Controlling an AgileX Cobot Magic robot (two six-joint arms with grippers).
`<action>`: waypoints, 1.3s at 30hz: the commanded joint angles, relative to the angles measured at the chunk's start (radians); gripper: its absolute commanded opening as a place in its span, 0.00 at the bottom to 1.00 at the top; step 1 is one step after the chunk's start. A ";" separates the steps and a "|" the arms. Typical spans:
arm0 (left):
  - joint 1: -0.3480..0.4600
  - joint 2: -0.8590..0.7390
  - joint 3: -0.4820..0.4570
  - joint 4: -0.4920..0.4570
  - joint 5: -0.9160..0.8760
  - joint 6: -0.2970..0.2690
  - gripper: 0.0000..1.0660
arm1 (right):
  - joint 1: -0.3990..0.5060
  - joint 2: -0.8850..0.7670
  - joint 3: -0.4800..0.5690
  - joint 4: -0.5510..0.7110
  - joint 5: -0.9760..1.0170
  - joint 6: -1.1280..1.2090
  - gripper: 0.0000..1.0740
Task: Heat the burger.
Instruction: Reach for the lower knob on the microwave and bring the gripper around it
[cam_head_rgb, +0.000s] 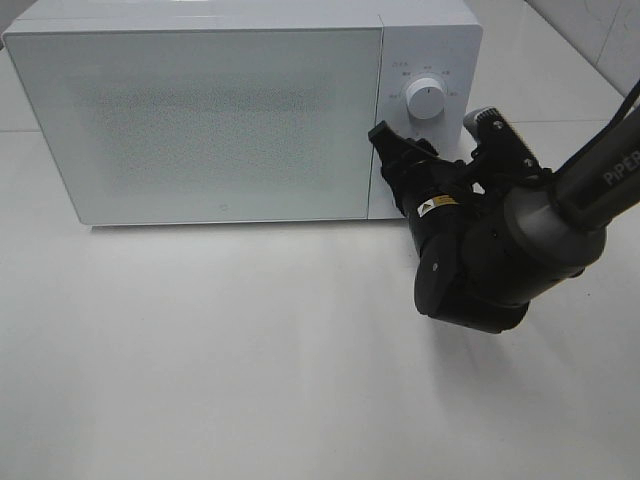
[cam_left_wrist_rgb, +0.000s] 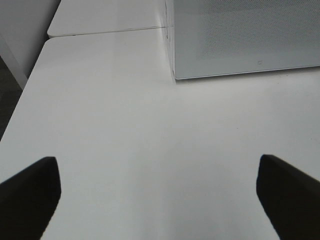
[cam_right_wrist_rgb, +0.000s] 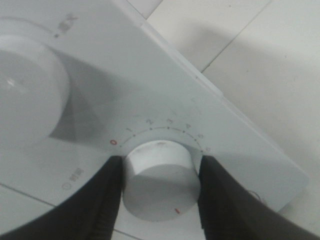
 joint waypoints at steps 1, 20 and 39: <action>0.003 -0.019 0.002 -0.004 -0.009 -0.005 0.94 | 0.004 -0.010 -0.024 -0.168 -0.026 0.163 0.00; 0.003 -0.019 0.002 -0.004 -0.009 -0.005 0.94 | 0.004 -0.010 -0.024 -0.237 -0.207 0.696 0.00; 0.003 -0.019 0.002 -0.004 -0.009 -0.005 0.94 | 0.004 -0.010 -0.024 -0.241 -0.194 0.668 0.11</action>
